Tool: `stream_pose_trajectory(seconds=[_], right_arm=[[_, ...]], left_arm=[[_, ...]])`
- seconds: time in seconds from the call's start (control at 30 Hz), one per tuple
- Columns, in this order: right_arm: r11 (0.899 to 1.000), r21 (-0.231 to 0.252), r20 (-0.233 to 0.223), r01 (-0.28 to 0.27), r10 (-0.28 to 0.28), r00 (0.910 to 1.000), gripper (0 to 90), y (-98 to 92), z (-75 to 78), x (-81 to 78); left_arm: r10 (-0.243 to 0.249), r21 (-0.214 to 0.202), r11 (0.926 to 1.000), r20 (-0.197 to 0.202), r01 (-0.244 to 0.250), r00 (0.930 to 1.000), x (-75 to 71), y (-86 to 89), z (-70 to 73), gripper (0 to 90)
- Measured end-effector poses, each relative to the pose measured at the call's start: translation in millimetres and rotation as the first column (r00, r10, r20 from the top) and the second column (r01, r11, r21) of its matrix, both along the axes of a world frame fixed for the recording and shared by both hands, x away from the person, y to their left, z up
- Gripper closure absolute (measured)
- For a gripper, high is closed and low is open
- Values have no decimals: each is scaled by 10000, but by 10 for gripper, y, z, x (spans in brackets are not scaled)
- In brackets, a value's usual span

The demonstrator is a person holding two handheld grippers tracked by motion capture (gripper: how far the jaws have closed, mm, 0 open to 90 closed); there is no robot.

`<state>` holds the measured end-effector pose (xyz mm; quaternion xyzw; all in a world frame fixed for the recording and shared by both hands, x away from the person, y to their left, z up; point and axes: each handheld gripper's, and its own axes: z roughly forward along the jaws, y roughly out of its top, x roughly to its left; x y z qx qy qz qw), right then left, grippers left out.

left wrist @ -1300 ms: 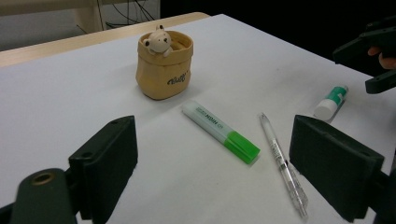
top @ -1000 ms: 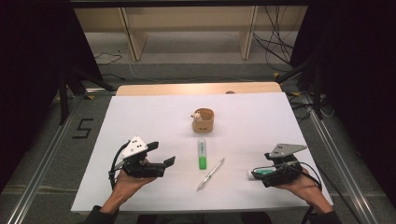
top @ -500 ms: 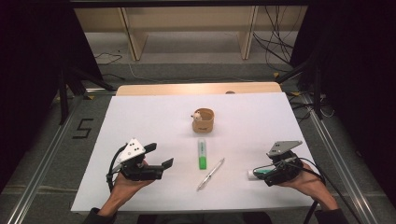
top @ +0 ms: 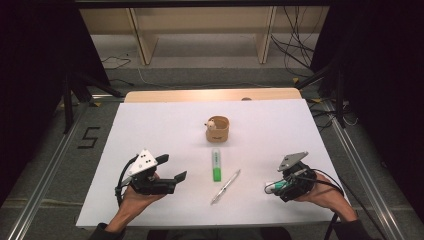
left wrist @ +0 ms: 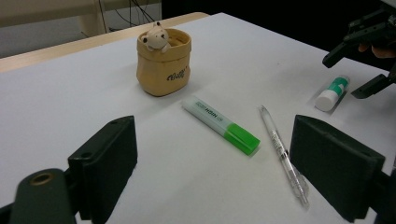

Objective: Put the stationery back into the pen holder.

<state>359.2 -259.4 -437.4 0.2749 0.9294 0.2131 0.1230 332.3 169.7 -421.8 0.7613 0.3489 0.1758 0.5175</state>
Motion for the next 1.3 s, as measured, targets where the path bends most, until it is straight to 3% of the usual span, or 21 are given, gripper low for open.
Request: stream_pose_trajectory(seconds=[0.33,0.77,0.97,1.3], right_arm=[[9979,-548,-199,-347,336,9992,267,107,-69,52],[9864,-1260,-449,-1059,1010,9939,377,223,-116,78],[9831,-1427,-585,-1148,1074,9925,425,246,-139,103],[9627,-2102,-856,-1704,1555,9841,488,316,-164,131]], left_arm=[[-4,-38,10000,12,4,10000,4,1,0,146],[-50,-62,10000,3,50,10000,6,6,1,146],[-58,-59,10000,-5,58,10000,9,7,1,146],[-57,-81,10000,-26,57,10000,13,8,-2,146]])
